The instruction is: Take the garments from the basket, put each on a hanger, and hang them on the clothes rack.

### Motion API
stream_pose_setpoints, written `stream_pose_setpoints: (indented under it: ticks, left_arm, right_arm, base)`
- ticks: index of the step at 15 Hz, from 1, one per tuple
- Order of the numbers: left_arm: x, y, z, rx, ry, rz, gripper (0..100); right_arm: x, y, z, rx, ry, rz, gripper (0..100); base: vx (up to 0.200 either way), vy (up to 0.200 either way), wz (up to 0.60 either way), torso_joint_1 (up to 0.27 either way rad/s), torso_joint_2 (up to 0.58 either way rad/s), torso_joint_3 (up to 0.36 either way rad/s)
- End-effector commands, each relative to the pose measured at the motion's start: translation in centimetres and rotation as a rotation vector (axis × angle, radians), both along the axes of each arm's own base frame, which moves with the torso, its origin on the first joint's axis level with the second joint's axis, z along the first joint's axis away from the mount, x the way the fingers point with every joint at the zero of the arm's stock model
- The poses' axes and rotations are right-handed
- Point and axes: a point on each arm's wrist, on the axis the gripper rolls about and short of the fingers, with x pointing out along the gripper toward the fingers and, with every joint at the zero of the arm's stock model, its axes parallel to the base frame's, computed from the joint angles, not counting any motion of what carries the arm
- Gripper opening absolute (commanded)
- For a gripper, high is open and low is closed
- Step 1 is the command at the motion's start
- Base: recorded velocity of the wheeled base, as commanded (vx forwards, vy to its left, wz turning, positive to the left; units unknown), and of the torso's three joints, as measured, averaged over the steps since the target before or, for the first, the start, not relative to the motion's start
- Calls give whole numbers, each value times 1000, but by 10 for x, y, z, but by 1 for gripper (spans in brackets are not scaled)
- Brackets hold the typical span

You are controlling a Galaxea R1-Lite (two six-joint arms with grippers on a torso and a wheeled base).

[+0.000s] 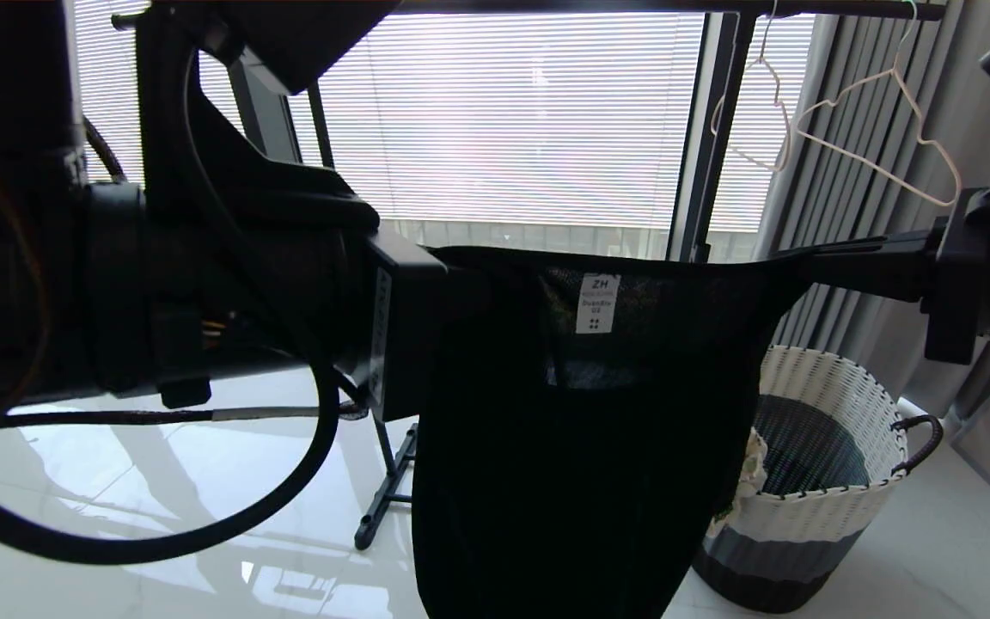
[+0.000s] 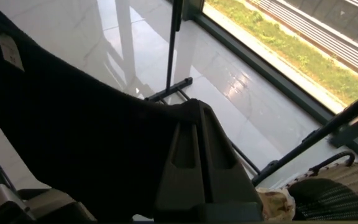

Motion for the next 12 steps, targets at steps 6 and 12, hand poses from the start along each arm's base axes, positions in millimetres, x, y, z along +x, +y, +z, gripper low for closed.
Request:
stream_pose_setpoints:
  ticks: [6,12]
  left_arm:
    - [15,-12,0,6,3,10,0]
    - [17,-10,-1,8,6,24,0]
  right_arm:
    - [-27,-20,11,21,-32,0,0]
    - [-25,-19,1,-2,-3,-3,100]
  base:
    - [0,0,0,0,0,0]
    - [0,0,0,0,0,0]
